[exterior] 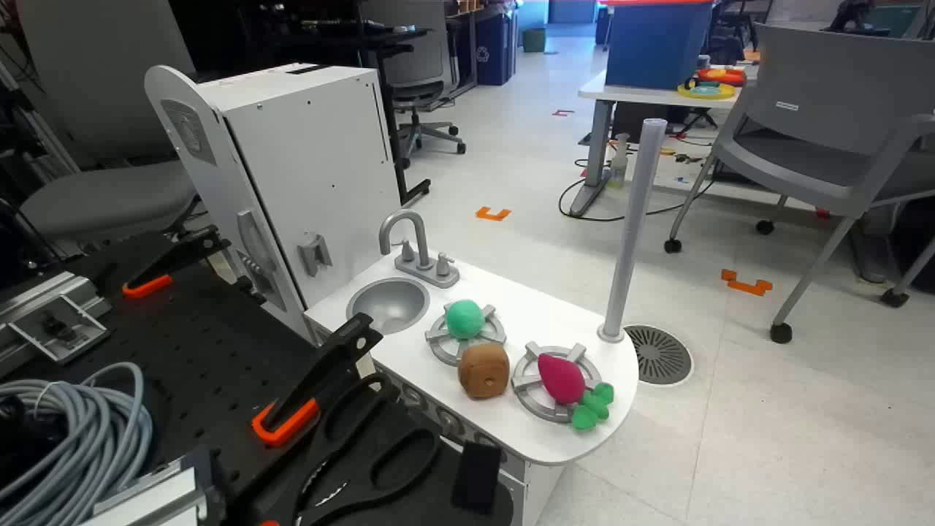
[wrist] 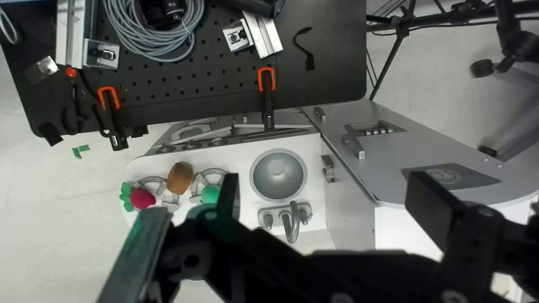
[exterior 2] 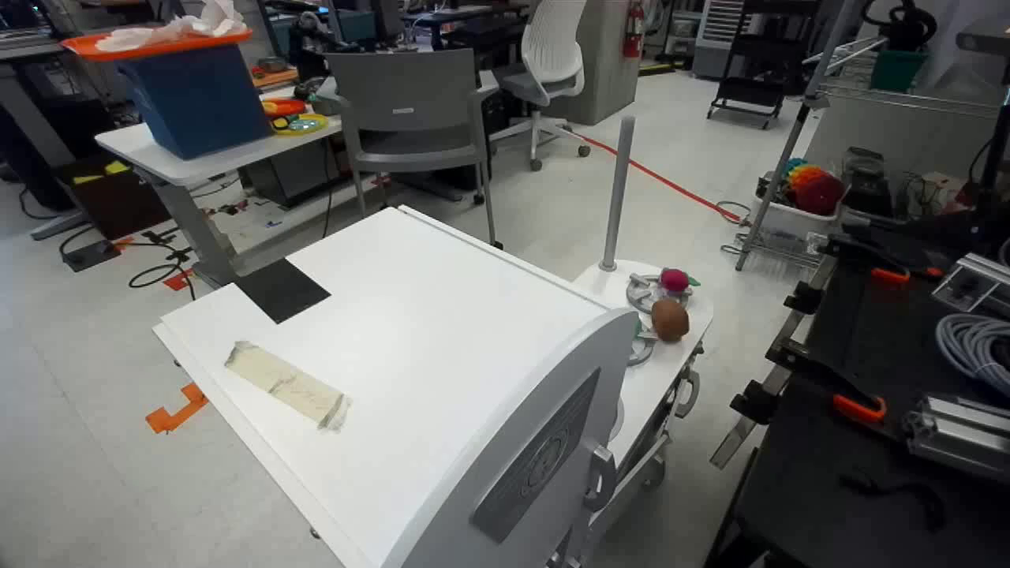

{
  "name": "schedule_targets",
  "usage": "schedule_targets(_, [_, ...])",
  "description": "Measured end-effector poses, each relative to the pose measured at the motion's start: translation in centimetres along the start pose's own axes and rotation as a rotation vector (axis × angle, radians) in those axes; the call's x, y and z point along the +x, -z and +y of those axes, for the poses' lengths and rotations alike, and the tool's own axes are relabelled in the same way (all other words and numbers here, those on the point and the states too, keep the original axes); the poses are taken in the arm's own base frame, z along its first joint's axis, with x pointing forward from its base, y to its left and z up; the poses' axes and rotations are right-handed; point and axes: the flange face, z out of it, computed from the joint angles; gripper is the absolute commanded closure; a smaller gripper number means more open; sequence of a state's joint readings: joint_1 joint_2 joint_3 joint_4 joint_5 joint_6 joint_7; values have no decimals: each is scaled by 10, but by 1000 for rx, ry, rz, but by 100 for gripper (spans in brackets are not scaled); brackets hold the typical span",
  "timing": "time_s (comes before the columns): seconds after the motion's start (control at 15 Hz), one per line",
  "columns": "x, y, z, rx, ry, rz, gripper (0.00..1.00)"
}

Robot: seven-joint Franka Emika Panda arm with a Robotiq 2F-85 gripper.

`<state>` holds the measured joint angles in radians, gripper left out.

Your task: Put the green sponge in the sink

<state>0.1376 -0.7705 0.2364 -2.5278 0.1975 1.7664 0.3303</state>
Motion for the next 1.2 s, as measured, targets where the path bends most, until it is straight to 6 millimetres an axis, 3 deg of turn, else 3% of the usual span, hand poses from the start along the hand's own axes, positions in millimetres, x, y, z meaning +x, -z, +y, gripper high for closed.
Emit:
schedule_targets(0.33, [1, 0, 1, -4, -1, 1, 0])
schedule_targets(0.53, [16, -12, 15, -41, -2, 32, 0])
schedule_targets(0.8, [63, -52, 52, -98, 2, 103, 0])
schedule_targets(1.2, [153, -123, 116, -73, -75, 260, 0])
